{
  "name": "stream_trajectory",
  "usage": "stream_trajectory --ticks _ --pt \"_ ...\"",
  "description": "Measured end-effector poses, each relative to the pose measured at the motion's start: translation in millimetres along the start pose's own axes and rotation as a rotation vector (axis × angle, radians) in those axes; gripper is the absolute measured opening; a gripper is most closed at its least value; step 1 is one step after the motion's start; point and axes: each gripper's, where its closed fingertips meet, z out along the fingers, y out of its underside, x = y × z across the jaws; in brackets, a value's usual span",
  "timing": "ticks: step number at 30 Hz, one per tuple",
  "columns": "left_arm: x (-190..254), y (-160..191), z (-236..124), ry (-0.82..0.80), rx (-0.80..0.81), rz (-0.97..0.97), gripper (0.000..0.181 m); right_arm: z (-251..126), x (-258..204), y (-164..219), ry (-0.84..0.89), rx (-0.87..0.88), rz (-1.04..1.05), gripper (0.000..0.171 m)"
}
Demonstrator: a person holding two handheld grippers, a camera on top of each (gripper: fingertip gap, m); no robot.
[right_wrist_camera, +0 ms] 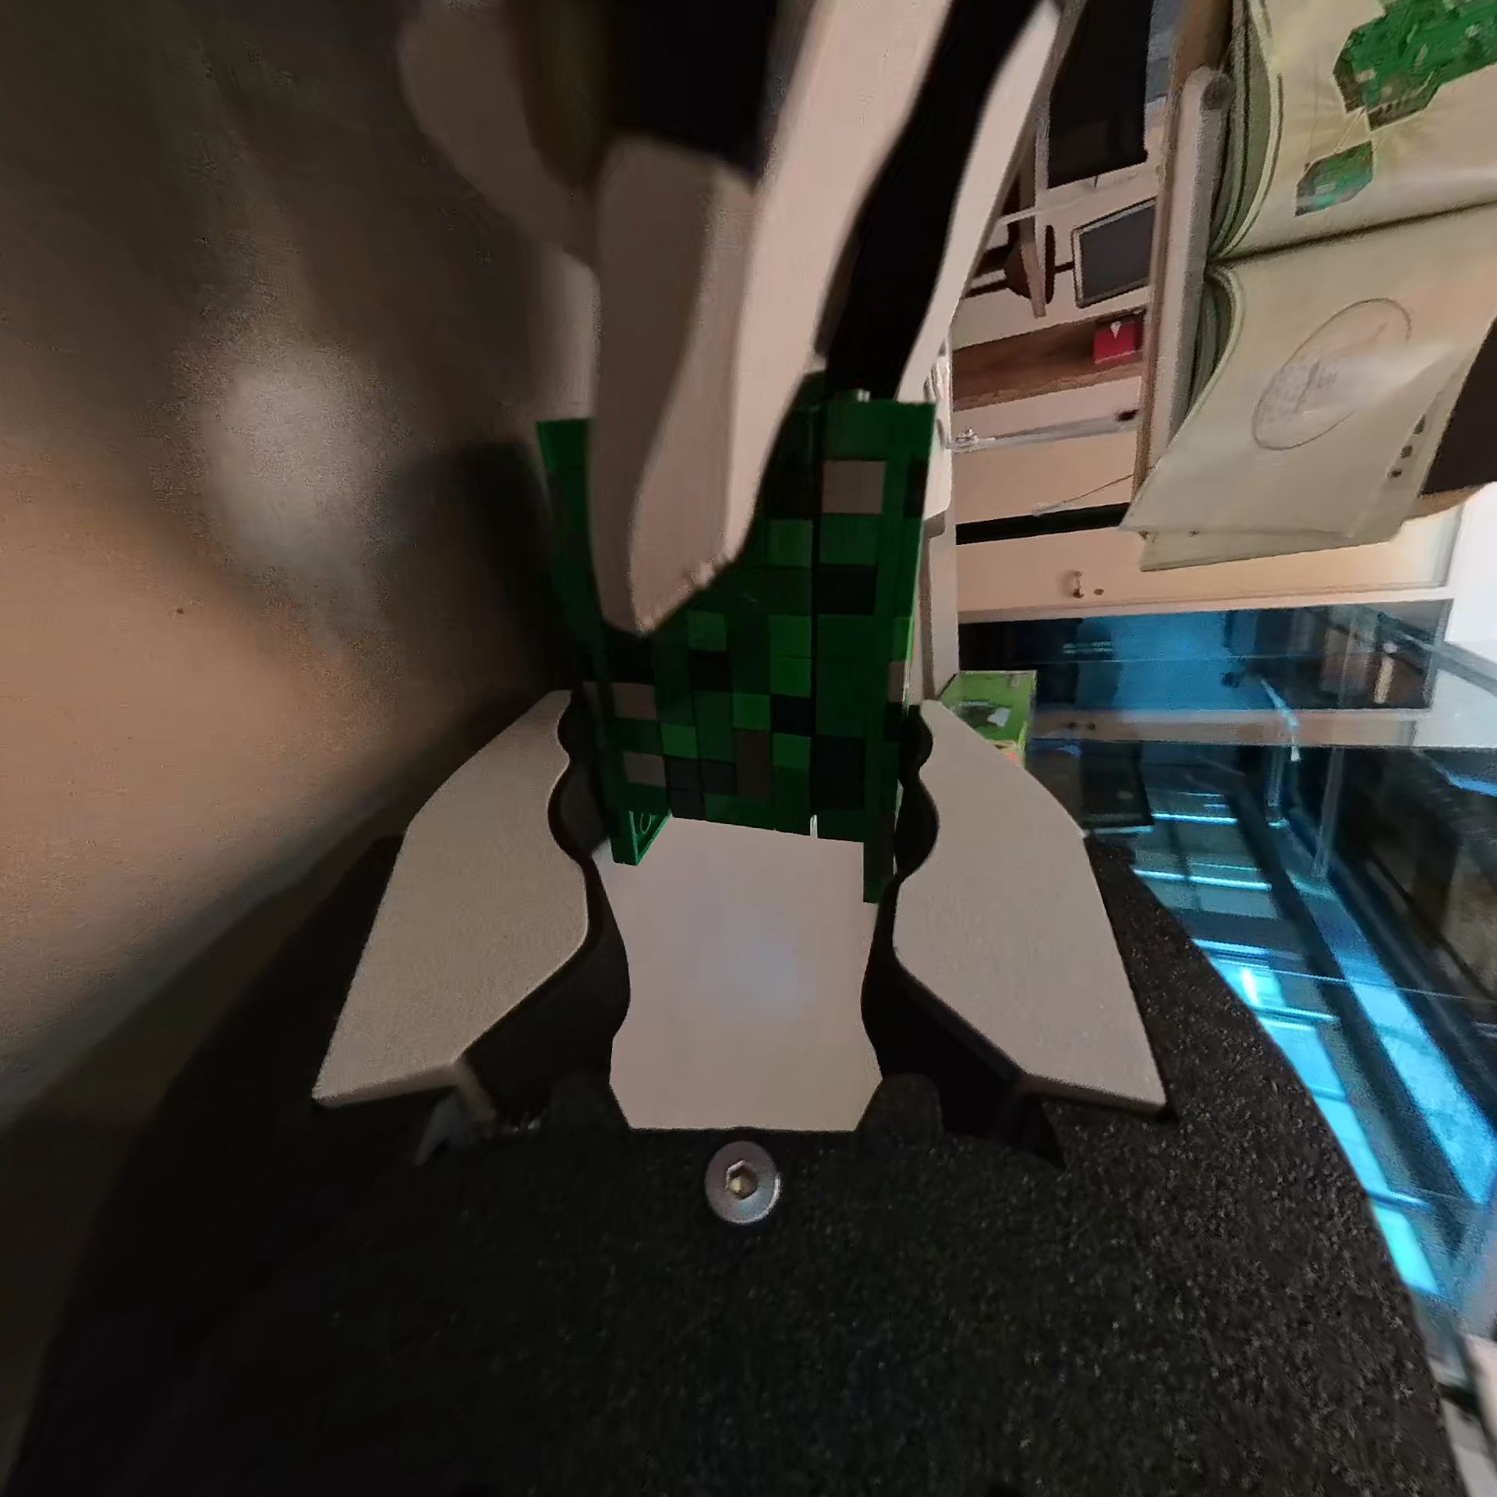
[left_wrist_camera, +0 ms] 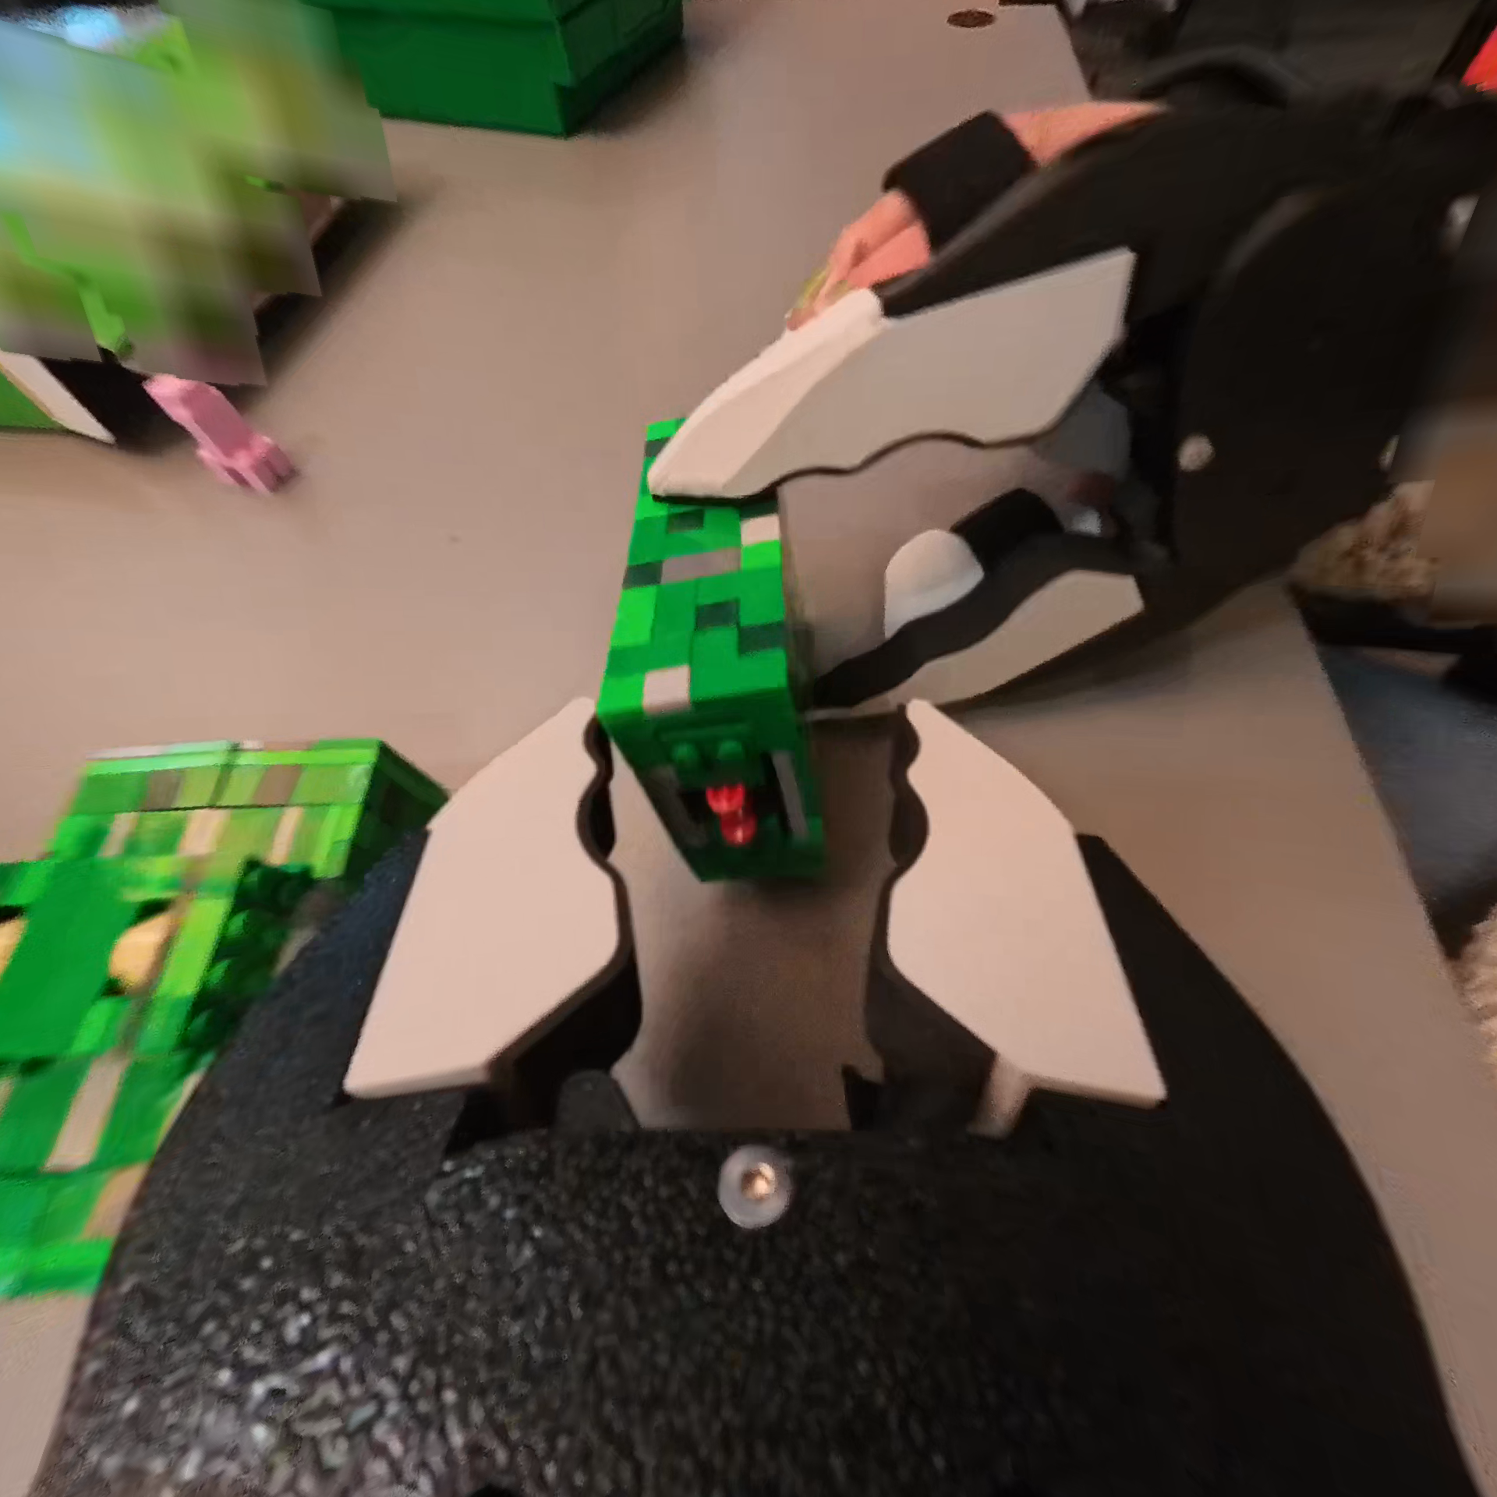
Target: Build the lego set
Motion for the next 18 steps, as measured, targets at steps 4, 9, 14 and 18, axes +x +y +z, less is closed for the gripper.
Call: stream_trajectory --ticks 4,9,14,18 --pt "-7 -8 -27 -0.122 0.083 0.322 0.076 -1 3 3 -0.049 0.023 0.073 0.072" --pt "-8 -7 -27 -0.217 0.085 0.772 0.098 -1 4 5 -0.109 0.04 0.103 0.072" --pt "-14 -6 -8 -0.298 0.025 1.082 0.109 -1 5 5 -0.133 0.052 0.124 0.072" --pt "-17 -7 0 -0.318 0.013 1.186 0.099 -1 5 5 -0.148 0.063 0.13 0.072"
